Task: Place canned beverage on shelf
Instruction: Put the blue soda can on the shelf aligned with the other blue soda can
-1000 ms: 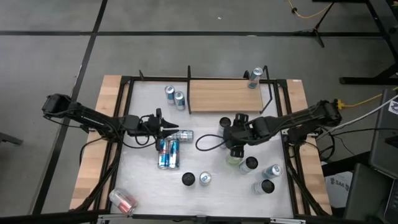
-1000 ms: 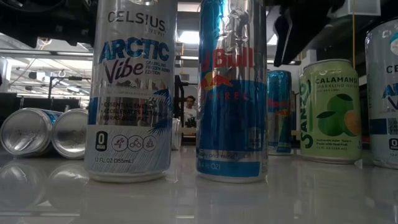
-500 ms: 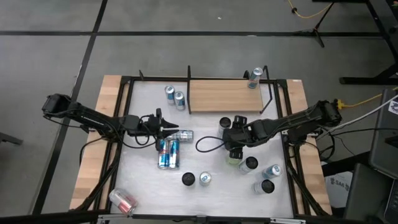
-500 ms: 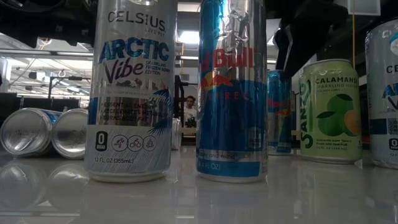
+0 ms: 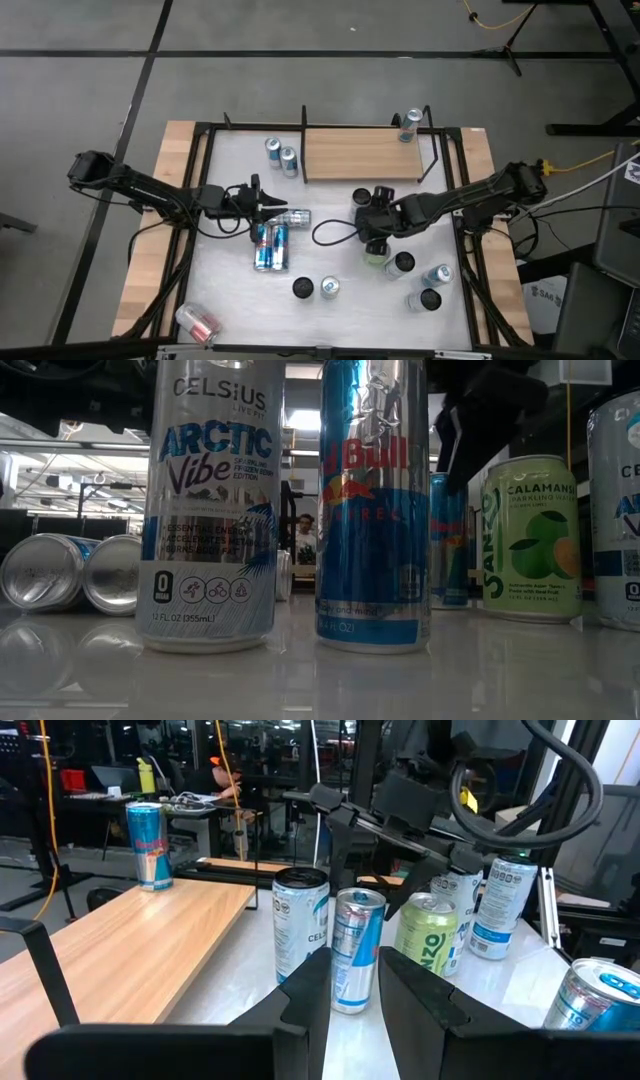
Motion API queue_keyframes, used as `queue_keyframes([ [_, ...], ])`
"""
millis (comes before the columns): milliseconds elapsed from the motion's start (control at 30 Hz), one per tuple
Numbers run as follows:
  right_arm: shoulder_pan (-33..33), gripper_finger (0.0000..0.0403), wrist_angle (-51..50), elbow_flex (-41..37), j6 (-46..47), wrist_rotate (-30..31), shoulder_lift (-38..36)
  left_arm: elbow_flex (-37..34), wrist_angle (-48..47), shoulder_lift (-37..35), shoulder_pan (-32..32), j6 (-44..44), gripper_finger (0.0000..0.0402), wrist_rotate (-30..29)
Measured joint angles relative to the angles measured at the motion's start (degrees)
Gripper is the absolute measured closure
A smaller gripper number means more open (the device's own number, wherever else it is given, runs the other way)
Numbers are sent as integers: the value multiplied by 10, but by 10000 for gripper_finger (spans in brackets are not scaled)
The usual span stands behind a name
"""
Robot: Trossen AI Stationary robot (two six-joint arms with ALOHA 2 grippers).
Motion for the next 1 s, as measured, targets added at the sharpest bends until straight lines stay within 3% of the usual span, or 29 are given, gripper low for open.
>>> queue_keyframes([
  [1000, 0, 93, 16, 0, -46, -21, 14, 0, 0, 0, 0, 0, 321, 0],
])
